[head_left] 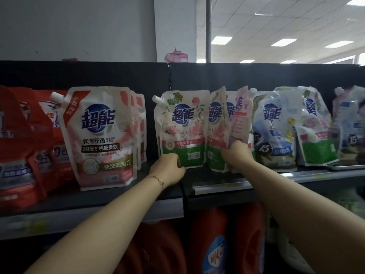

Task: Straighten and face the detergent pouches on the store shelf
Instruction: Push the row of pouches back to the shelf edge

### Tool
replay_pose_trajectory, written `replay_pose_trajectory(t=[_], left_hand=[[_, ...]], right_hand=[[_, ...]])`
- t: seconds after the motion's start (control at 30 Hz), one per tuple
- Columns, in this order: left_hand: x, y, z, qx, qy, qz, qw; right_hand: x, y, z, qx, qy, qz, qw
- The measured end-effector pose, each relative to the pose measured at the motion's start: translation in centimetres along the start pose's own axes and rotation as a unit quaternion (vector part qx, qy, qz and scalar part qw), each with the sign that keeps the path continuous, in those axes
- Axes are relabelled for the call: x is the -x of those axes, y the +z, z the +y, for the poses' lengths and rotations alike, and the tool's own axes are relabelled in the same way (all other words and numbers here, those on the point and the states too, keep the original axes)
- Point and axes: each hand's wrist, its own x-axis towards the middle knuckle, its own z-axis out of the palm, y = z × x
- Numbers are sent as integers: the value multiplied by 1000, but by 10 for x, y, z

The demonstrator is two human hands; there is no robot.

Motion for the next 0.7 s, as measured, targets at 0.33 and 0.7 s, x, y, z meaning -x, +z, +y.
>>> replay_pose_trajectory(t=[0.33, 0.7], left_hand=[[11, -12, -13, 23, -16, 27, 999], [18, -18, -10, 75, -37, 26, 996]], right_hand=[[-14, 9, -7, 41, 18, -1, 999], [21, 11, -35, 76, -44, 70, 994]])
